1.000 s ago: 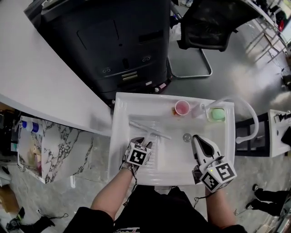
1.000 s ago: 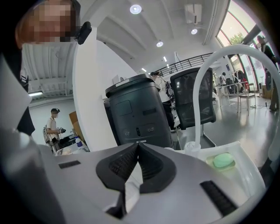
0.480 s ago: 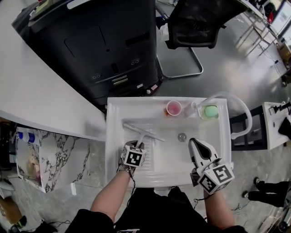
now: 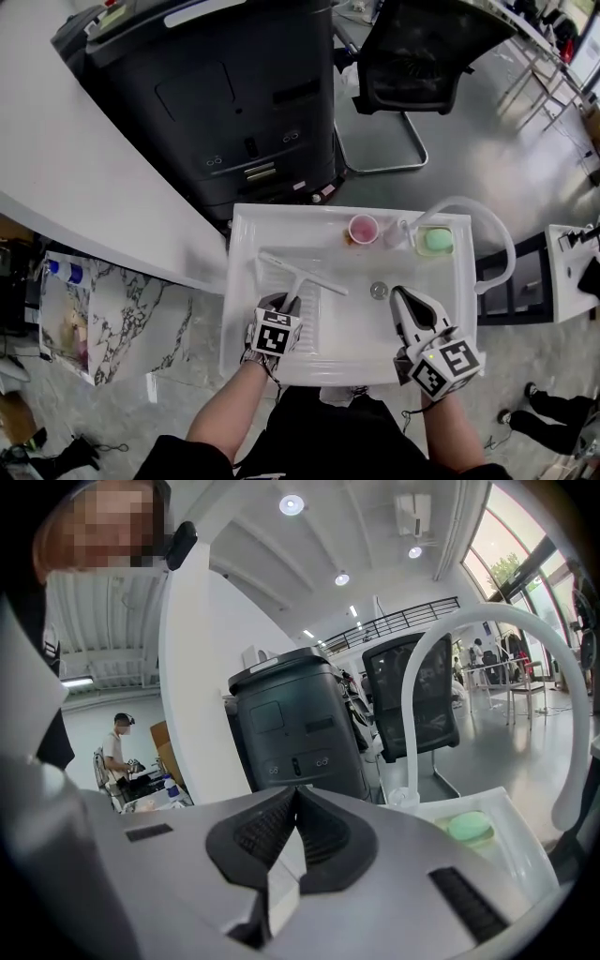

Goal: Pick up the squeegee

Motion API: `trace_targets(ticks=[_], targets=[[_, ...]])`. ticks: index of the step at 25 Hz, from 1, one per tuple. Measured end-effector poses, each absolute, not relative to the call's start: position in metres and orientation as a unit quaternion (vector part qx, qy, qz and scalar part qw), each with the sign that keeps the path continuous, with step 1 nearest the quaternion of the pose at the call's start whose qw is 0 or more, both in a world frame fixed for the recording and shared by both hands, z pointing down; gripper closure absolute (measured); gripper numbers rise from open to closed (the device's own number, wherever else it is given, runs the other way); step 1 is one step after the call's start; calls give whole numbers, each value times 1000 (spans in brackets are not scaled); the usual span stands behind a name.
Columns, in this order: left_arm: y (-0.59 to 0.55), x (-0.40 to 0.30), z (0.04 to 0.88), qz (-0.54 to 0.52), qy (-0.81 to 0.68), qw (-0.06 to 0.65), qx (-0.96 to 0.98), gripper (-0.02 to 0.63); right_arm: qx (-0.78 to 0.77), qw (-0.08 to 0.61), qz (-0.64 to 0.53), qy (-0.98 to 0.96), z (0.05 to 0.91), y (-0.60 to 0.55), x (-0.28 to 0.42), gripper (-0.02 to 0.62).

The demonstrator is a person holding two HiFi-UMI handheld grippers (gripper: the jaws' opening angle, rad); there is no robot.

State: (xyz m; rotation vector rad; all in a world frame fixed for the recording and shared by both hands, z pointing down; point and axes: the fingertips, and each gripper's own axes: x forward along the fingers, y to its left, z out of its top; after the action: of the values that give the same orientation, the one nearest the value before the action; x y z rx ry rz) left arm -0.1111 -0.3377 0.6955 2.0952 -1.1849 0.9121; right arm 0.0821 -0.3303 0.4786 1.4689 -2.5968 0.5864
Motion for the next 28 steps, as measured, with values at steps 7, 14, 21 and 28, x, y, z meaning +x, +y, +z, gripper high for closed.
trace_targets(ticks=[7,14,21,28], targets=[[-330,-107,613,263,-488,250,794,531,452,36,176,-874,462,-324,83,578],[-304,-95,519,173,-537,211,799,530,419,17,159,-894,440,-302,96,578],[-251,-83,441,100,-595,155,782,529,369,7,134,-920,419,-272,110,578],[-185,-81,421,79,-642,147,748,529,310,6,125,-942,411,-243,104,578]])
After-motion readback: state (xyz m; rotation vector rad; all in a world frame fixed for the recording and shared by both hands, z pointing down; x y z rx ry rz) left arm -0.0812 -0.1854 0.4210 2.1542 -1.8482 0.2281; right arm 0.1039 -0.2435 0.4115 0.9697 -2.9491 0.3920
